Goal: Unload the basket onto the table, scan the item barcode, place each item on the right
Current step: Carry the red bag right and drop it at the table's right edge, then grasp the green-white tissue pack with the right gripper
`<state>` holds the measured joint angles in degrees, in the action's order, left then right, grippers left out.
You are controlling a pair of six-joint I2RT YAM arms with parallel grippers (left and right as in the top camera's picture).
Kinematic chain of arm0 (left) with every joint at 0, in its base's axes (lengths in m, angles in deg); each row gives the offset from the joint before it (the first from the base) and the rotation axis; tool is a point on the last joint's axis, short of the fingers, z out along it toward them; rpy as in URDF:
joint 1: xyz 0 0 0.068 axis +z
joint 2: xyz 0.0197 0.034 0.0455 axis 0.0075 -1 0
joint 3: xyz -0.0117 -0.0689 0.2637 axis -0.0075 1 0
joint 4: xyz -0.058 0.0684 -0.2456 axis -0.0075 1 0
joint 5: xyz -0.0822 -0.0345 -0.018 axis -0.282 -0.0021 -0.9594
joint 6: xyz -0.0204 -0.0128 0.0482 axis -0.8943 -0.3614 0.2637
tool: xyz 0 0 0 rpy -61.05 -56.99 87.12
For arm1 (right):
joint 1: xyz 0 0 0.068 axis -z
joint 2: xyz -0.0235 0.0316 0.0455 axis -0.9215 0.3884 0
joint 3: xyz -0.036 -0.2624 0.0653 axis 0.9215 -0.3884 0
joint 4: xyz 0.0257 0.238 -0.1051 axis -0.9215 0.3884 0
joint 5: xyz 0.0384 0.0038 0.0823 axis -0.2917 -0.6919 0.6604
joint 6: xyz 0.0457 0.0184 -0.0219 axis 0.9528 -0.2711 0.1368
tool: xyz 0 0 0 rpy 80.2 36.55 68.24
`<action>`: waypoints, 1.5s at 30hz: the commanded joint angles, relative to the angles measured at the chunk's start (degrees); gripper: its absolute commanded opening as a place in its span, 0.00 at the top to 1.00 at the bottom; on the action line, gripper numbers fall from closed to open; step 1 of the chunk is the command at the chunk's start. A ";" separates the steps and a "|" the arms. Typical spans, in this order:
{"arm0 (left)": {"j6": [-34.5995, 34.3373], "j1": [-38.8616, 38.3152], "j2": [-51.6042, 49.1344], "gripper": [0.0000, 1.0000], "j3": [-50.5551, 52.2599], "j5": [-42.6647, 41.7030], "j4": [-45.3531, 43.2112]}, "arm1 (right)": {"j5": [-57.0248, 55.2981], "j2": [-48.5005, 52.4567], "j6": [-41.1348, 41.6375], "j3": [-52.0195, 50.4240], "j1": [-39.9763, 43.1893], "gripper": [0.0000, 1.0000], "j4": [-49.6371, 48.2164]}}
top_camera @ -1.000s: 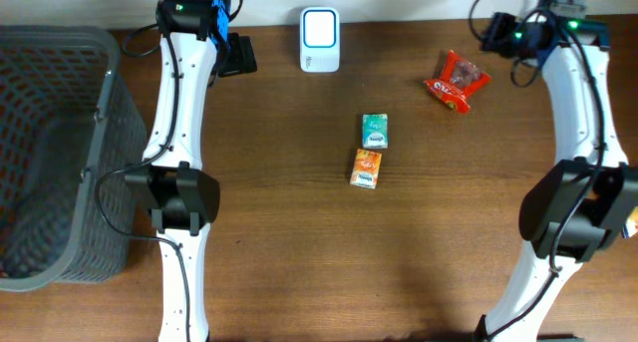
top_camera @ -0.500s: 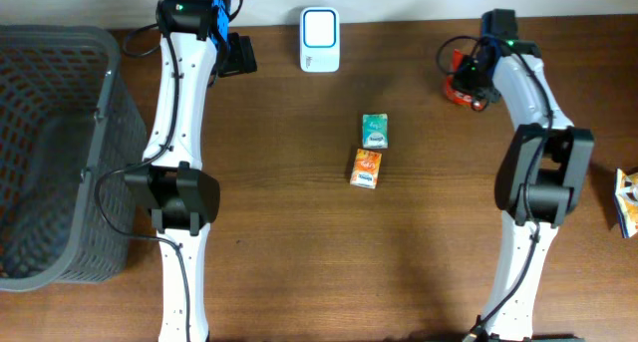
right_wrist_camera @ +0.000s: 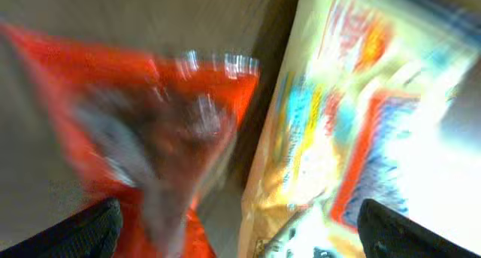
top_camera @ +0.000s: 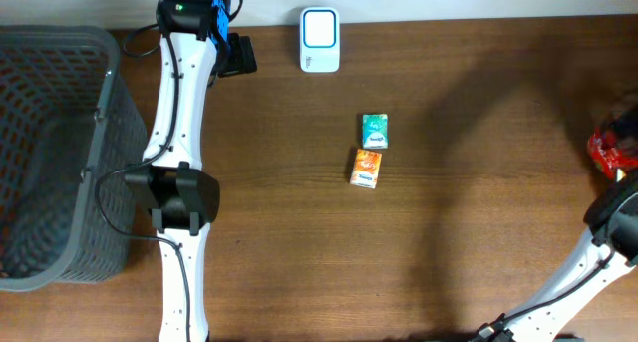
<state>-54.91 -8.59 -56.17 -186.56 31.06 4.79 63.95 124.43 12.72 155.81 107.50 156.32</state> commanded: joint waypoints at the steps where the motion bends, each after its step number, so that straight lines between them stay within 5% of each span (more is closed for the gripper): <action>1: -0.59 0.35 -0.07 0.01 -0.17 -0.39 0.07 | 9.38 -2.78 -0.57 15.30 -0.72 0.01 6.01; 3: -0.59 0.35 -0.07 0.01 -0.17 -0.39 0.07 | 21.24 -2.78 -0.85 25.57 -3.45 0.01 12.83; 6: -0.59 0.35 -0.07 0.01 -0.17 -0.39 0.07 | 41.09 -2.51 -8.41 27.39 -11.52 0.01 20.98; 10: -0.59 0.31 -0.07 0.01 -0.17 -0.42 0.07 | 40.30 -2.40 -17.57 20.17 -26.58 0.01 20.48; 16: -0.59 0.35 -0.07 0.01 -0.17 -0.39 0.07 | 37.83 -2.38 -15.65 -1.60 -41.55 0.00 10.21; 17: -0.59 0.35 -0.07 0.01 -0.17 -0.39 0.07 | 38.29 -2.38 -15.65 -6.05 -42.36 0.12 7.06; 18: -0.59 0.33 -0.07 0.01 -0.17 -0.42 0.07 | 41.24 -2.38 -15.67 -10.23 -42.69 0.37 3.78; 19: -0.59 0.31 -0.07 0.01 -0.17 -0.42 0.07 | 44.85 -2.38 -15.69 -13.84 -42.71 0.45 0.55; 27: -0.59 0.42 -0.07 0.01 -0.17 -0.39 0.07 | 54.53 -2.32 -16.74 -23.58 -42.64 0.39 -11.32; 30: -0.59 0.42 -0.07 0.01 -0.17 -0.39 0.07 | 54.36 -2.32 -16.68 -29.16 -42.64 0.66 -16.35; 32: -0.59 0.42 -0.07 0.01 -0.17 -0.39 0.07 | 54.36 -2.32 -15.08 -31.15 -42.60 0.96 -18.01; 34: -0.59 0.42 -0.07 0.01 -0.17 -0.39 0.07 | 57.51 -2.34 -13.51 -30.82 -42.58 0.96 -18.12; 39: -0.59 0.42 -0.07 0.01 -0.17 -0.39 0.07 | 104.48 -2.36 -16.50 -28.24 -38.75 0.96 -26.38; 45: -0.59 0.42 -0.07 0.01 -0.17 -0.42 0.07 | 104.48 -2.34 -8.79 -28.15 -42.99 0.96 -35.26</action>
<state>-54.91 -8.59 -56.17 -186.56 31.06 4.82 164.65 122.00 1.71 126.96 67.68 122.39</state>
